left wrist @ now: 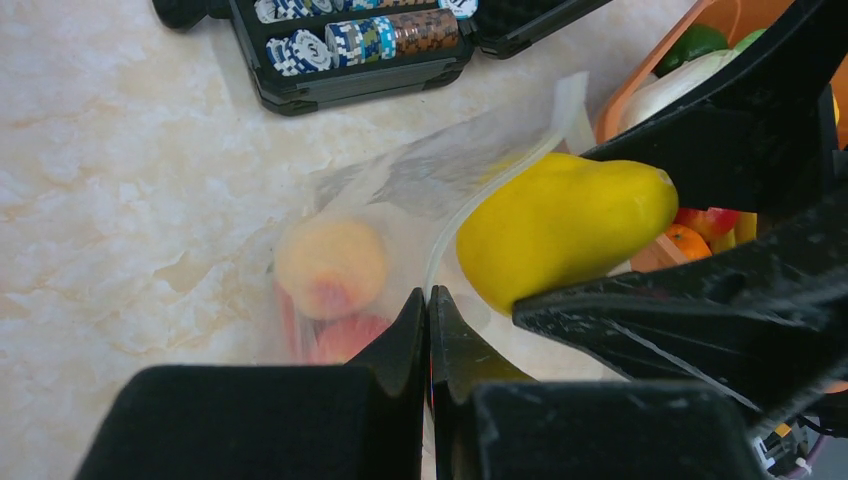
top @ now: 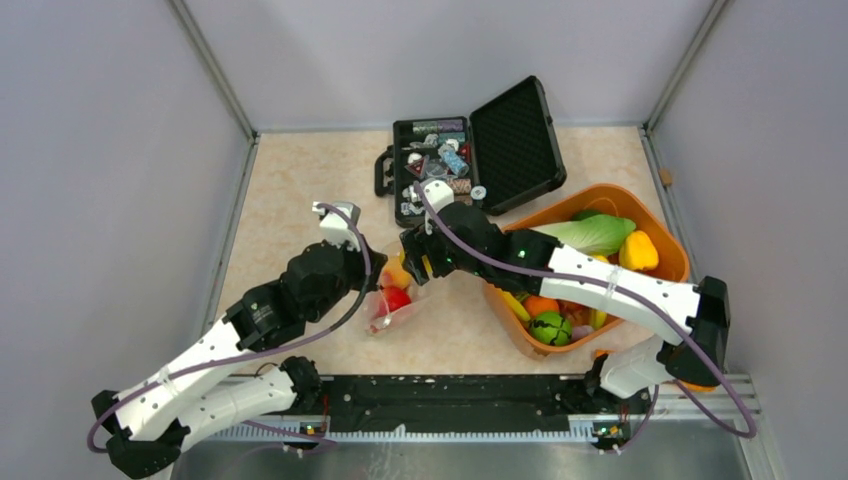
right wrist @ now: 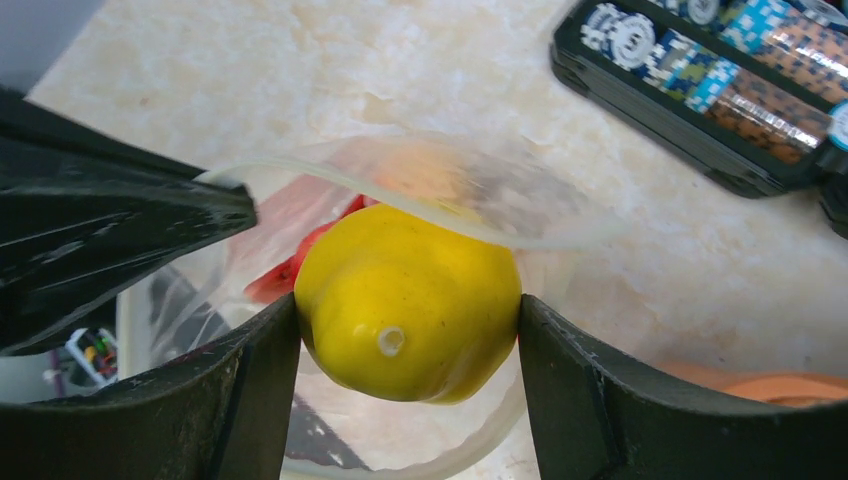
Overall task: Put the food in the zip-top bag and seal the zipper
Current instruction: Place the fake fruit in the zipper food storage bag, then adjust the zipper food storage bag at the center of the board.
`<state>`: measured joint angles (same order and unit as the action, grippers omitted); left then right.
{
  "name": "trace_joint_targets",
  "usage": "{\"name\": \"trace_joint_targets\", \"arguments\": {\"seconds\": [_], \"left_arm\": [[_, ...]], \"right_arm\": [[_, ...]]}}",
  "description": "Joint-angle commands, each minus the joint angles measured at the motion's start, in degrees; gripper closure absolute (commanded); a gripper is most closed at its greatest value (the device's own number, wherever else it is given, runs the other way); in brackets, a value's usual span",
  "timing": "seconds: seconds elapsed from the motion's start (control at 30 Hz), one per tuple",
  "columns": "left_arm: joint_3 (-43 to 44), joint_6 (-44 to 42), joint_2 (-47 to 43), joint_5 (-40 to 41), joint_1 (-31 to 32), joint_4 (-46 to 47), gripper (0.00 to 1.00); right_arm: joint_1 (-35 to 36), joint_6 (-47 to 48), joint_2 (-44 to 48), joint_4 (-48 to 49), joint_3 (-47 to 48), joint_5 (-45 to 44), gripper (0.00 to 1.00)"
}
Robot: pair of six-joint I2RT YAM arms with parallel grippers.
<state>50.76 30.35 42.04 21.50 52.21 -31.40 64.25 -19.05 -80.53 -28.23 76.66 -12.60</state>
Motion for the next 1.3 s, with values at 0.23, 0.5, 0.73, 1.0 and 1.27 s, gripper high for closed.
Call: {"name": "trace_joint_targets", "arguments": {"seconds": [0.23,0.5,0.73,1.0,1.27], "left_arm": [[3.82,0.72,1.05,-0.3,-0.26,1.29,1.0],[3.66,1.18,1.89,-0.3,-0.26,1.68,1.0],[3.73,1.29,2.18,-0.8,-0.26,2.29,1.0],[3.25,1.71,1.32,0.64,-0.26,1.56,1.0],[2.99,1.82,1.72,0.63,-0.26,2.15,1.0]], "right_arm": [[0.77,0.55,-1.0,1.42,3.76,-5.89,0.32],[0.76,-0.17,7.04,10.48,-4.03,-2.0,0.15],[0.74,-2.07,10.74,9.66,-5.91,-5.22,0.09],[0.79,-7.32,15.77,3.38,-8.52,-13.22,0.22],[0.75,-12.96,15.89,1.19,-13.94,-6.03,0.38]]}}
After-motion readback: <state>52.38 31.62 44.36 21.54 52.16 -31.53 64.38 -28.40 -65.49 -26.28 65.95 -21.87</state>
